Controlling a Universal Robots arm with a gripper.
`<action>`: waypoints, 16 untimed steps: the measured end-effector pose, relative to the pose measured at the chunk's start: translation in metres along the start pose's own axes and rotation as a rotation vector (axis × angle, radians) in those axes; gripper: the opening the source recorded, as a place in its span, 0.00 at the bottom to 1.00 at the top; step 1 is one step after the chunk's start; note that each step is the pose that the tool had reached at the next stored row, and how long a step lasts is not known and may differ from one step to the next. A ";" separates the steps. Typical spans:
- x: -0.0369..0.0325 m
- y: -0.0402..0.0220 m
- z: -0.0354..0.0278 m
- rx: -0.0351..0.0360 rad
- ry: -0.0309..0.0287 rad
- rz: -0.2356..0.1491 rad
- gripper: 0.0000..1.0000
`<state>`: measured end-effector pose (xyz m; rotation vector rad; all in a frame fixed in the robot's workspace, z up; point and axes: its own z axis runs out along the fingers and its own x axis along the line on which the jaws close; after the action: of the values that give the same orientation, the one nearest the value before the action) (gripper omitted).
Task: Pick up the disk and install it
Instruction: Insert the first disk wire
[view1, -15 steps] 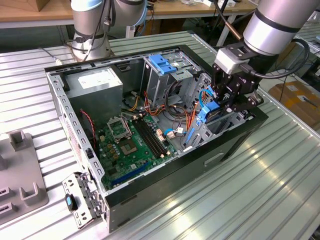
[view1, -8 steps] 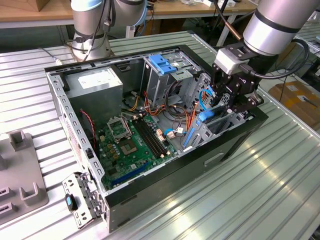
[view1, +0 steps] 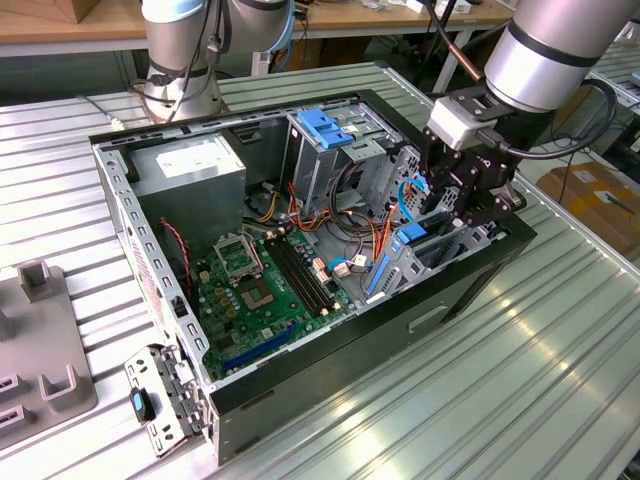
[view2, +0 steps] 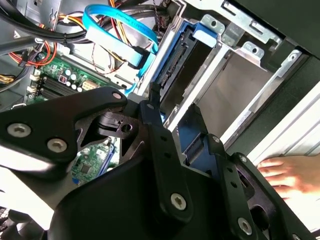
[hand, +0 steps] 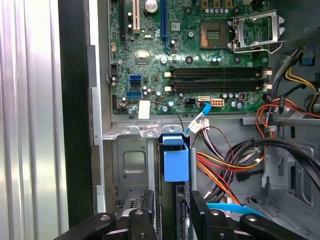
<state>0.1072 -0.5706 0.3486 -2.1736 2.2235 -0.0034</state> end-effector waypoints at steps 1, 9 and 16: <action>0.0000 0.0004 0.0000 0.0000 0.0000 0.000 0.42; 0.0000 0.0004 0.0000 -0.0010 0.0000 0.000 0.42; -0.0001 0.0004 -0.0042 -0.0010 -0.0002 0.000 0.42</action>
<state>0.1067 -0.5706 0.3528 -2.1740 2.2240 -0.0021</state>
